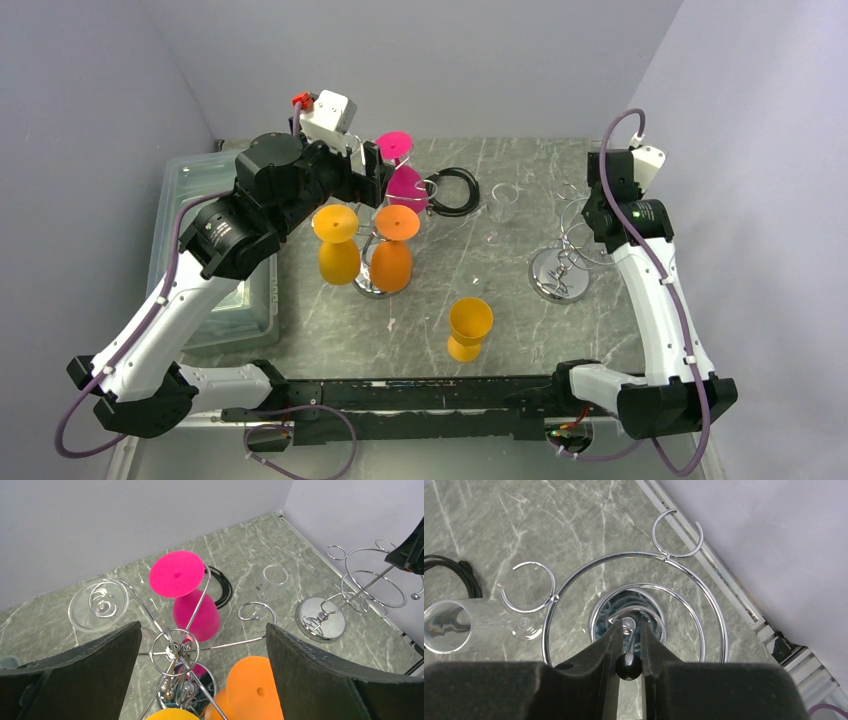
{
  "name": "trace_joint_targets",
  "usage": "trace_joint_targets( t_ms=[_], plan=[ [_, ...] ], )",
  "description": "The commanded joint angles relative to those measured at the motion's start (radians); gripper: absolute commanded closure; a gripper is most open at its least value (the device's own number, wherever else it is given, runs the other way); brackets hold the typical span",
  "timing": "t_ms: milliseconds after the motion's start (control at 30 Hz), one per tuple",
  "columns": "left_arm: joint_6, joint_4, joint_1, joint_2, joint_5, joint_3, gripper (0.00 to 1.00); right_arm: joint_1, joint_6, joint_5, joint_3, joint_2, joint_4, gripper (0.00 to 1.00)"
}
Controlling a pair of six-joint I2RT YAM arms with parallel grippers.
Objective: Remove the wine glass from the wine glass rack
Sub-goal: Move the wine rack to the center of the board.
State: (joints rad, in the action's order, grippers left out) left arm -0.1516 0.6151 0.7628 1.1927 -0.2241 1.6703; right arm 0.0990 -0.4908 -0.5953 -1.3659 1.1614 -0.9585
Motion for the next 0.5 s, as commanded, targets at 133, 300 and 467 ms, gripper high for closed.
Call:
trace_joint_targets(
  t_ms=[133, 300, 467],
  plan=[
    [0.003, -0.008, -0.001, -0.021, 0.018, 0.018, 0.01, 0.029, 0.045, -0.155, -0.052, 0.014, 0.108, 1.00],
    [-0.002, -0.009, 0.000, -0.021, 0.028, 0.013, 0.01, 0.064, 0.139, -0.222, -0.035, 0.014, 0.289, 1.00],
    [-0.007, -0.010, -0.001, -0.025, 0.035, 0.008, 0.01, 0.073, 0.235, -0.254, -0.010, 0.011, 0.461, 1.00]
  ],
)
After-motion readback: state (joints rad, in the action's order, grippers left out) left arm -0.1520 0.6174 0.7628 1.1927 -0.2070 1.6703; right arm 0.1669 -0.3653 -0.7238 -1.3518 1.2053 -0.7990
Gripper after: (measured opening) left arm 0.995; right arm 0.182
